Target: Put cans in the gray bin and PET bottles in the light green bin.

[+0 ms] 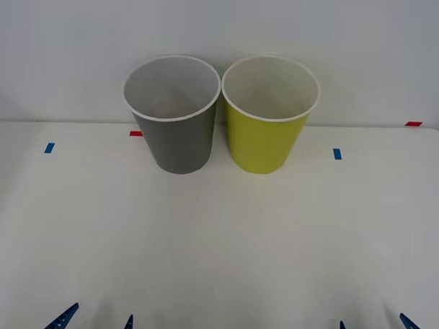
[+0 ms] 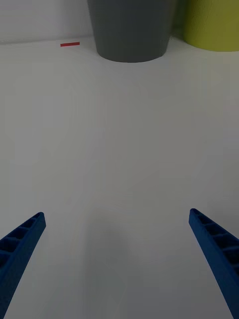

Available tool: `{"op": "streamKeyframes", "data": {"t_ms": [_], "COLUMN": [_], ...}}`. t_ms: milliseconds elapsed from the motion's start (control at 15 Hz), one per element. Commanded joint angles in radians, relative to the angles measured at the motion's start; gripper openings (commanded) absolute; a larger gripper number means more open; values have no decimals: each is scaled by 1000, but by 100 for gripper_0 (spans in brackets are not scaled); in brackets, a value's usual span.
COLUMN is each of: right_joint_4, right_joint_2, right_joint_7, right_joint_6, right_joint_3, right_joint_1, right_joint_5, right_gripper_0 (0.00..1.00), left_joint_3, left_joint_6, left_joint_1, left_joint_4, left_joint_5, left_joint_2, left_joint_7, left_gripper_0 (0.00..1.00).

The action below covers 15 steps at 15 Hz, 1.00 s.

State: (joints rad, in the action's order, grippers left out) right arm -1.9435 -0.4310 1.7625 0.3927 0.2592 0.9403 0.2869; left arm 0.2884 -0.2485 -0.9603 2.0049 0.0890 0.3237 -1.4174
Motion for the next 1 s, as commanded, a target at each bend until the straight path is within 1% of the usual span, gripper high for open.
{"op": "streamKeyframes", "data": {"t_ms": [67,1000], "right_joint_4": [0,0], "right_joint_2": [0,0], "right_joint_7": [0,0], "right_joint_6": [0,0], "right_joint_3": [0,0], "right_joint_1": [0,0], "right_joint_5": [0,0], "right_gripper_0": [100,100], "left_joint_3": [0,0], "left_joint_6": [0,0], "left_joint_1": [0,0], "left_joint_4": [0,0], "left_joint_5": [0,0], "left_joint_2": [0,0], "left_joint_7": [0,0], "left_gripper_0": [100,100]}}
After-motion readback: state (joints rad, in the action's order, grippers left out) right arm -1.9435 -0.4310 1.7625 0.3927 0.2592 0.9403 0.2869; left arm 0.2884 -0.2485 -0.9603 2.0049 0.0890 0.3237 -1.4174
